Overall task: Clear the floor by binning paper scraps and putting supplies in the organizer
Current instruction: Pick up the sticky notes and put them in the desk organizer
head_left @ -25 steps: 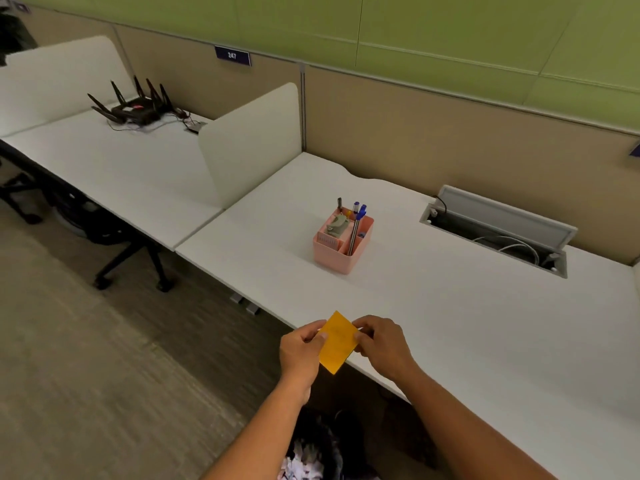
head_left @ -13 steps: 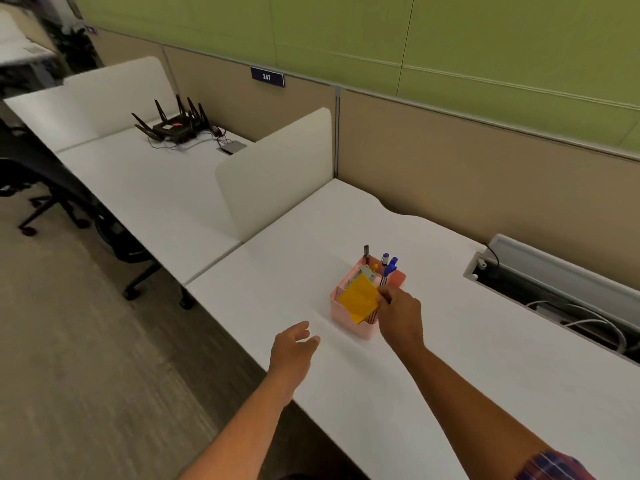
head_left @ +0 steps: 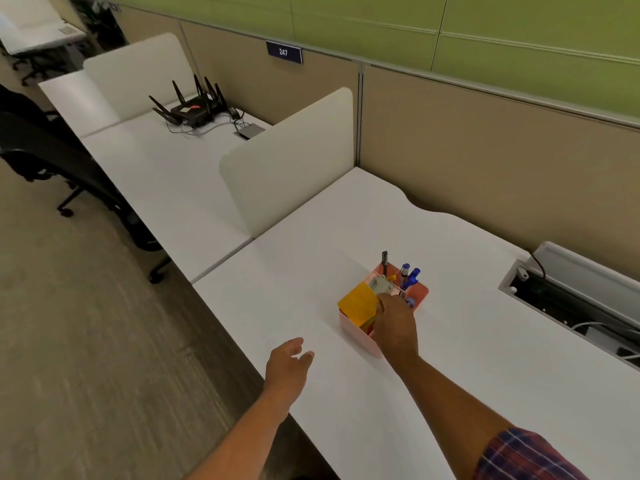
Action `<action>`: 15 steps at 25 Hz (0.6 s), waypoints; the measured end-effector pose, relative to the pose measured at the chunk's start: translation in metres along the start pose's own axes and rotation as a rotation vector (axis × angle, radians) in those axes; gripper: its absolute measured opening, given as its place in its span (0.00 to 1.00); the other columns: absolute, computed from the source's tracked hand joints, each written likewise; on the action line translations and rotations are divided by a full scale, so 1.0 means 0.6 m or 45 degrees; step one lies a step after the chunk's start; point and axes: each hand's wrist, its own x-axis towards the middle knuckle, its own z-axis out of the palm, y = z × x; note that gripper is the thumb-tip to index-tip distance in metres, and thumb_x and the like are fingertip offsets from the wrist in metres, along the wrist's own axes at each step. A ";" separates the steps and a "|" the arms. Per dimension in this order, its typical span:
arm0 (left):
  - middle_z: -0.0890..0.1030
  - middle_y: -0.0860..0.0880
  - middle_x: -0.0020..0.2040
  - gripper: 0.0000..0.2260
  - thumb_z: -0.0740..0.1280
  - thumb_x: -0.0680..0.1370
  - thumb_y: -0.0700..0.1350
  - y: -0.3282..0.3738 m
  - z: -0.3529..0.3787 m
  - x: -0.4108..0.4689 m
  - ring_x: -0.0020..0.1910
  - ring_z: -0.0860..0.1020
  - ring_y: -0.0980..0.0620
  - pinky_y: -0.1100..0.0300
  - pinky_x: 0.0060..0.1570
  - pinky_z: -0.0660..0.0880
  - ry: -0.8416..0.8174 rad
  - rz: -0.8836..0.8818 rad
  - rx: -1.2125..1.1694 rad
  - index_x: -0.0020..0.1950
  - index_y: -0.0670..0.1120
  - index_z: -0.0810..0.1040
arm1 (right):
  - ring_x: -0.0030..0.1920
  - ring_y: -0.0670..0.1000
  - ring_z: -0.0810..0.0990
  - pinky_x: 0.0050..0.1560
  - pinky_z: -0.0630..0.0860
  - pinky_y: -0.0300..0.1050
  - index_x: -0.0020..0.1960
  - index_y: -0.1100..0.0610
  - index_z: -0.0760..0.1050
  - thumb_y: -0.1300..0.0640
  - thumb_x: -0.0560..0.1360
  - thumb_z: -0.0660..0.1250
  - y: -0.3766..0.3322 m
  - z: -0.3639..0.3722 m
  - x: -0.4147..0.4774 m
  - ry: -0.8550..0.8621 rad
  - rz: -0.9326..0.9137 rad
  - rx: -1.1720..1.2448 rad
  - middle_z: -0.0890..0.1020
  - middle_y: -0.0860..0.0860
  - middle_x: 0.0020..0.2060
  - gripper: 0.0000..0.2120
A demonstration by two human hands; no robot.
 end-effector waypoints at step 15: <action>0.77 0.49 0.70 0.20 0.70 0.81 0.44 -0.008 0.007 -0.001 0.67 0.76 0.48 0.53 0.64 0.75 0.055 -0.038 0.016 0.73 0.50 0.76 | 0.64 0.58 0.79 0.67 0.75 0.52 0.69 0.59 0.76 0.58 0.83 0.64 0.021 0.014 -0.005 0.036 0.040 -0.017 0.80 0.58 0.66 0.16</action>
